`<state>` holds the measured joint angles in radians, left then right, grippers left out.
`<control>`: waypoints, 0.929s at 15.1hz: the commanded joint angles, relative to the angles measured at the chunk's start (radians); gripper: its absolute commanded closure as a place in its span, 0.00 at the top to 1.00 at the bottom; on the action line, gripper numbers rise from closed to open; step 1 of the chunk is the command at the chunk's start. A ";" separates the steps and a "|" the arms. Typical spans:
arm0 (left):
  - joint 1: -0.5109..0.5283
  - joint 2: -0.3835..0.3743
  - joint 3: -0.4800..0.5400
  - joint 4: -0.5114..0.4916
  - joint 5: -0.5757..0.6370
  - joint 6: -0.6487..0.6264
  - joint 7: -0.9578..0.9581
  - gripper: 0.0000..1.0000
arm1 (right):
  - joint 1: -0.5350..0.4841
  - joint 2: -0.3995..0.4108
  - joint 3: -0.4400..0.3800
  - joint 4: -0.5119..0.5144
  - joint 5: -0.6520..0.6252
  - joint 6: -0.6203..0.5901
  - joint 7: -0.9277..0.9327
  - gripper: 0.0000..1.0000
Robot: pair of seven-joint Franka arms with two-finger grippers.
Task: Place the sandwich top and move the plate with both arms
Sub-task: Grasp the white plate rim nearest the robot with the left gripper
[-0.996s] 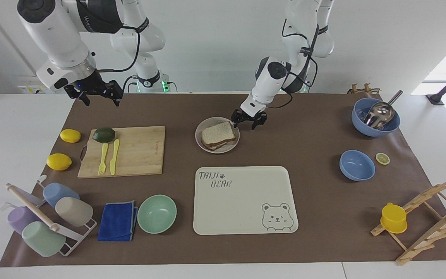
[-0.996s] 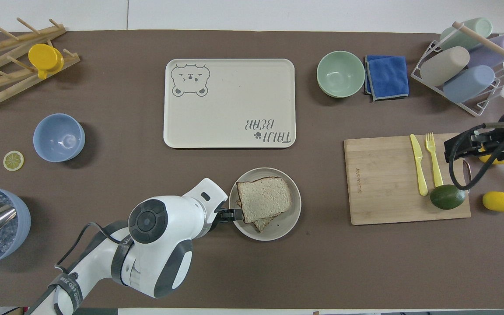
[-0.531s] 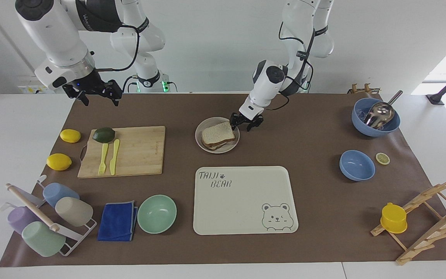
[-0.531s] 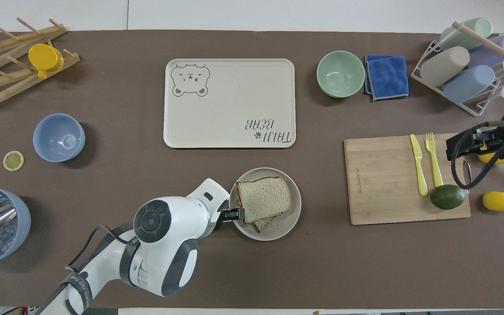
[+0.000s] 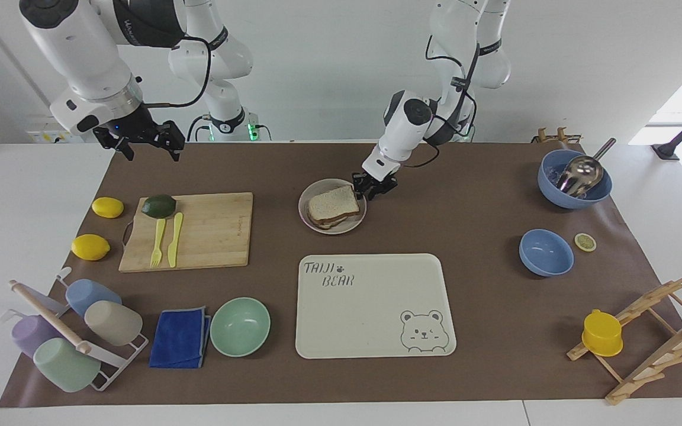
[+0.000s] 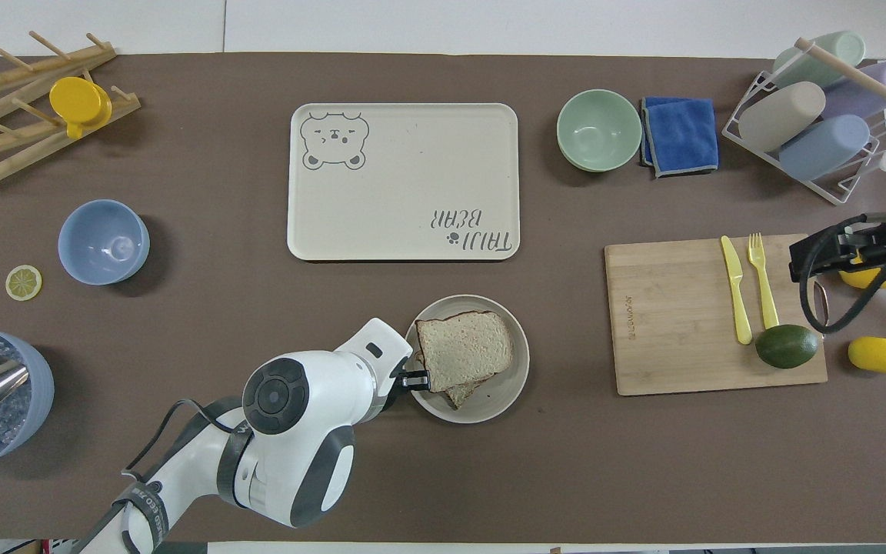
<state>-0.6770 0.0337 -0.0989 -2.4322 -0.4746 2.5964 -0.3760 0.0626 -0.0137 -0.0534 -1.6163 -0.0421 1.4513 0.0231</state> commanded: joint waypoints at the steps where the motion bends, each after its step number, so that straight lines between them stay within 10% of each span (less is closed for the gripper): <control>1: -0.021 0.009 0.016 0.002 -0.022 0.024 0.118 0.25 | -0.021 -0.008 0.007 0.000 0.022 -0.014 -0.034 1.00; 14: -0.006 0.011 0.018 0.005 -0.051 0.010 0.100 0.00 | -0.021 -0.014 0.006 -0.002 0.022 -0.014 -0.032 1.00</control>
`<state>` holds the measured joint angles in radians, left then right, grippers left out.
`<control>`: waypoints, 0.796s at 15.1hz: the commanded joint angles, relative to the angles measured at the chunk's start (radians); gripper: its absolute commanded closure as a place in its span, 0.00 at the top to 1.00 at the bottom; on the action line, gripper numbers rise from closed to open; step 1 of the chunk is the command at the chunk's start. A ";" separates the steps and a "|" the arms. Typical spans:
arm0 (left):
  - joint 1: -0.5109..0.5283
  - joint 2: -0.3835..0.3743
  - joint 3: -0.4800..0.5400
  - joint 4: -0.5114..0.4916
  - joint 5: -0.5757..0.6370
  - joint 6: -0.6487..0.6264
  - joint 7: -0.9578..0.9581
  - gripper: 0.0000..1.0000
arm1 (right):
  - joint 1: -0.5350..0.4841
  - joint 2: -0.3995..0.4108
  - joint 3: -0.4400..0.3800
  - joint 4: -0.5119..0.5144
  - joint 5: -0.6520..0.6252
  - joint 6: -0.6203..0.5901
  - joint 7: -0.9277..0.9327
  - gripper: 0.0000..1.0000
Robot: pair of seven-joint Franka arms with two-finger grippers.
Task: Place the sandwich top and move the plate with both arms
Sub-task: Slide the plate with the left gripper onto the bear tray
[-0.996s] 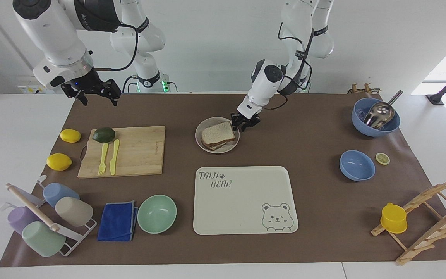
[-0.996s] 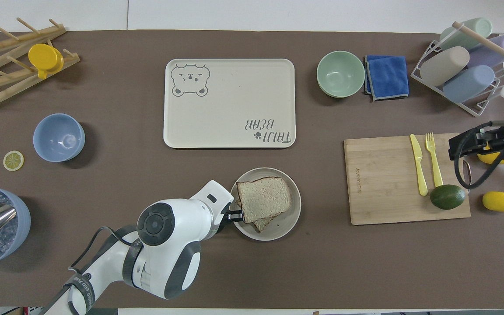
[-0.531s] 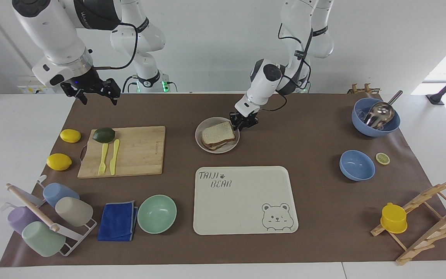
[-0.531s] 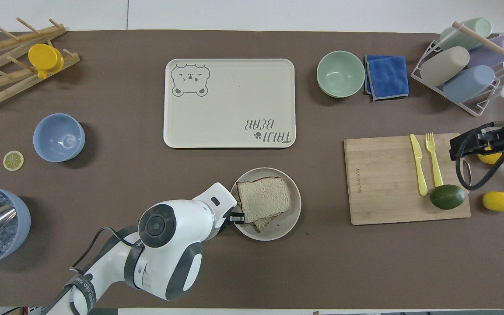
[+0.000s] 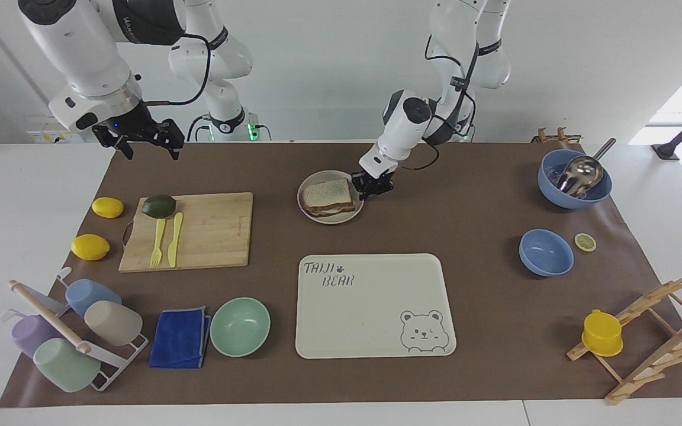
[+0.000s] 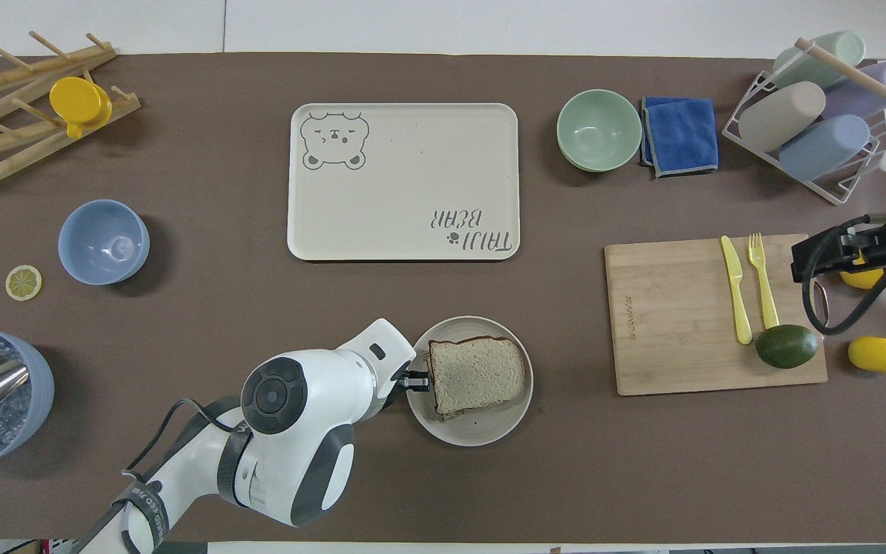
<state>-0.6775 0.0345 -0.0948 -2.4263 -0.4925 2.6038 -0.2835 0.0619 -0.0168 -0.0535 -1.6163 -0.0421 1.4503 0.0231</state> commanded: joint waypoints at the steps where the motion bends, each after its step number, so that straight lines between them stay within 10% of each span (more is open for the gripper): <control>1: -0.001 0.011 0.014 0.009 -0.037 -0.004 0.001 0.00 | -0.020 -0.011 0.006 0.001 0.022 -0.013 -0.032 1.00; 12: 0.283 0.135 0.023 0.453 -0.028 -0.399 -0.034 0.00 | -0.019 -0.009 -0.011 0.010 0.019 -0.019 -0.031 1.00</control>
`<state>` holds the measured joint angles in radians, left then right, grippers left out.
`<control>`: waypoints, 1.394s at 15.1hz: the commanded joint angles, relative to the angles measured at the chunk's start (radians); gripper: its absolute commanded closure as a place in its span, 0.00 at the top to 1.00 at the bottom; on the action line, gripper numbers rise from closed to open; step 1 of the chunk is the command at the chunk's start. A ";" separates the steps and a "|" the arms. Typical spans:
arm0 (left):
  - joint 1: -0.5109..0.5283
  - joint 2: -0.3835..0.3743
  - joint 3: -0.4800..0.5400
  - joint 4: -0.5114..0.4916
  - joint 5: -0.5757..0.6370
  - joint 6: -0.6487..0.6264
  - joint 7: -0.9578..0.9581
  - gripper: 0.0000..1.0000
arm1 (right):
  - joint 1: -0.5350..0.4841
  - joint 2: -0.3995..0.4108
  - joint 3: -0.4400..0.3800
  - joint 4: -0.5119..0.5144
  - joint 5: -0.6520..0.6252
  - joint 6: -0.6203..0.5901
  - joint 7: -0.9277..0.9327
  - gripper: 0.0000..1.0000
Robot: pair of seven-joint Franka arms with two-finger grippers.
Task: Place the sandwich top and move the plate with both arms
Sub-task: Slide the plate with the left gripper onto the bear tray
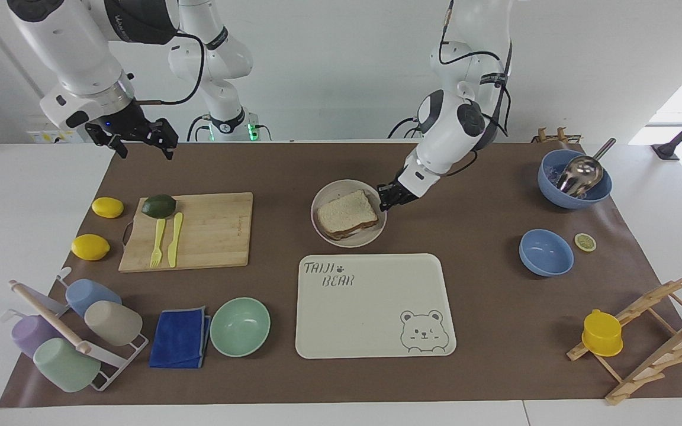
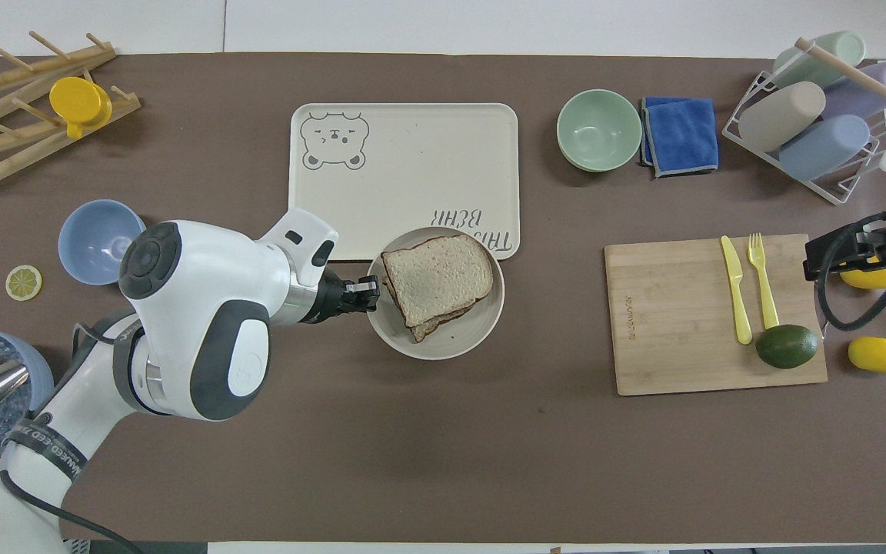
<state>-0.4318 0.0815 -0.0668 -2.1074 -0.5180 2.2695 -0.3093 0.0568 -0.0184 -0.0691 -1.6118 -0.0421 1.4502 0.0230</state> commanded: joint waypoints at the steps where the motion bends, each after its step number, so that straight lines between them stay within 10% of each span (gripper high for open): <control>1: 0.060 0.136 -0.004 0.206 -0.001 -0.097 -0.008 0.00 | -0.015 -0.008 0.005 0.006 0.018 -0.019 -0.031 1.00; 8: 0.102 0.464 0.035 0.561 0.016 -0.111 -0.008 0.00 | -0.015 -0.008 0.005 0.006 0.018 -0.018 -0.032 1.00; 21: 0.116 0.469 0.039 0.481 0.085 0.045 0.001 0.00 | -0.015 -0.008 0.005 0.006 0.018 -0.016 -0.032 1.00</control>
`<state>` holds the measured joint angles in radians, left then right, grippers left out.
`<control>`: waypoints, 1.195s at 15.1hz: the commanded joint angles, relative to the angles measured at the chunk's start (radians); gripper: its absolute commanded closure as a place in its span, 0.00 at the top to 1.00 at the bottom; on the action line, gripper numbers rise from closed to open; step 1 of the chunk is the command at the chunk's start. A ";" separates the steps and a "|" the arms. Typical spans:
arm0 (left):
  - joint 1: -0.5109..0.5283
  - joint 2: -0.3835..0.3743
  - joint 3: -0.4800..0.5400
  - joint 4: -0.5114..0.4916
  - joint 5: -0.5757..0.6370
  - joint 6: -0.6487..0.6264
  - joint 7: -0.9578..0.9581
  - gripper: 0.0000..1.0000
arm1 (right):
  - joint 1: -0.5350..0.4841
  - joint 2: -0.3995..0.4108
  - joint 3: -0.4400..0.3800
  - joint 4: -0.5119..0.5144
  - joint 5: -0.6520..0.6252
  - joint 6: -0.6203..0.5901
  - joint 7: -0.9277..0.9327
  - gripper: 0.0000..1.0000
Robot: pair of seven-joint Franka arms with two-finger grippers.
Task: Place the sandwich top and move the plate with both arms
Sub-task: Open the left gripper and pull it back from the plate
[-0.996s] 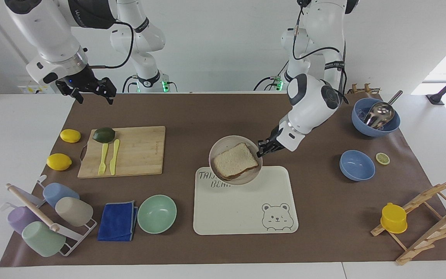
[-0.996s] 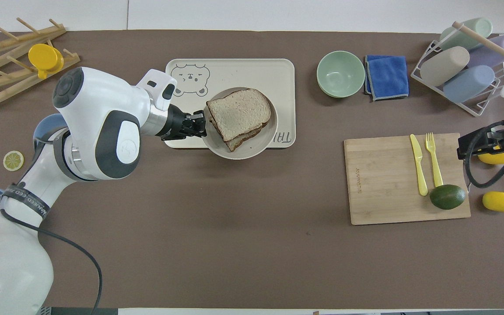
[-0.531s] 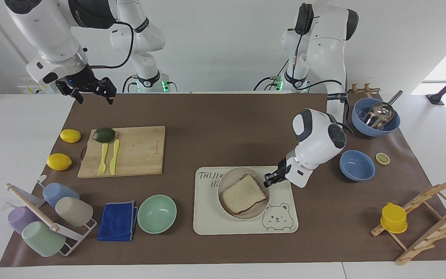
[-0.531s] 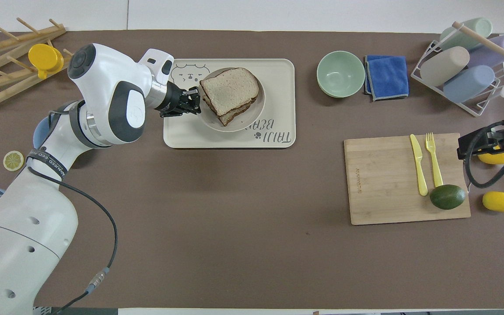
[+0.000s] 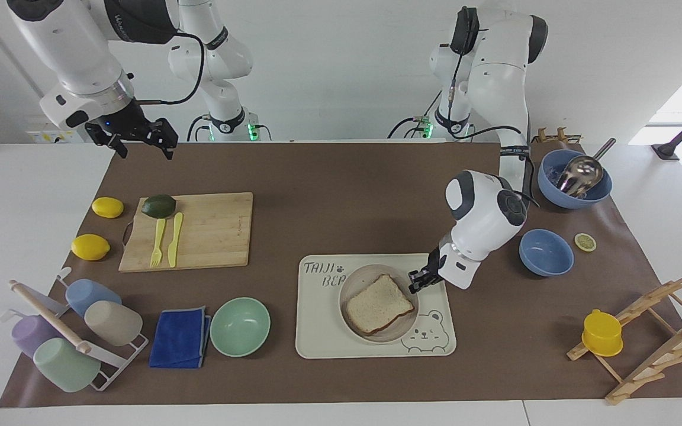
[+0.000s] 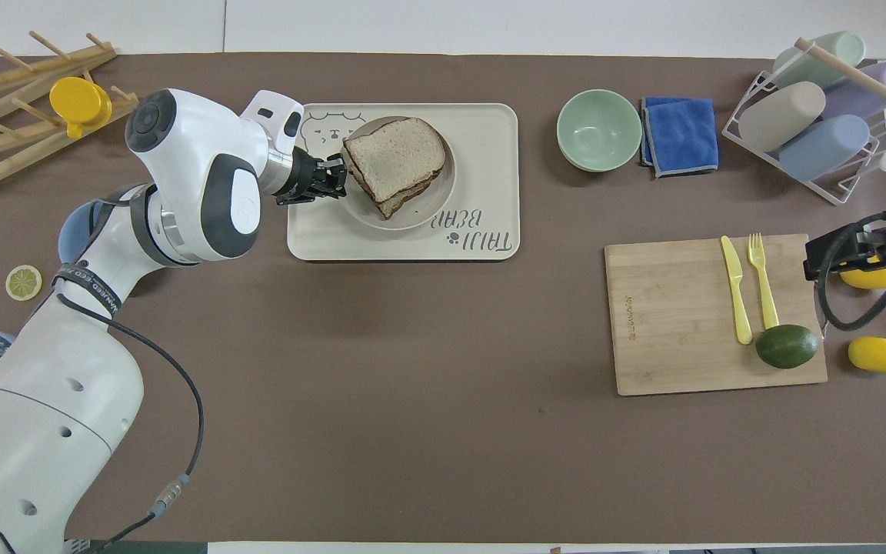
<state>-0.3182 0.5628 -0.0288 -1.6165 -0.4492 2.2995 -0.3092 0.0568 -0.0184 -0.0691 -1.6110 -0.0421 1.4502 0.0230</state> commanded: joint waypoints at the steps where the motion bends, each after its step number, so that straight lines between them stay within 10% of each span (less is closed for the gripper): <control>1: 0.007 -0.012 0.001 -0.008 0.027 0.011 0.004 0.00 | -0.015 -0.008 0.005 0.005 0.018 -0.016 -0.032 1.00; 2: 0.008 -0.012 0.001 -0.005 0.059 0.006 0.007 0.31 | -0.015 -0.008 0.005 0.005 0.018 -0.016 -0.032 1.00; 3: 0.008 -0.015 0.001 -0.002 0.095 0.005 0.009 0.99 | -0.015 -0.008 0.005 0.005 0.016 -0.016 -0.032 1.00; 18: 0.021 -0.440 0.138 -0.009 0.419 -0.445 0.007 1.00 | -0.014 -0.023 0.006 0.006 0.028 -0.019 -0.020 1.00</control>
<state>-0.2934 0.1960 0.1090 -1.5969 -0.0623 1.9225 -0.3041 0.0572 -0.0224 -0.0687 -1.6060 -0.0421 1.4502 0.0230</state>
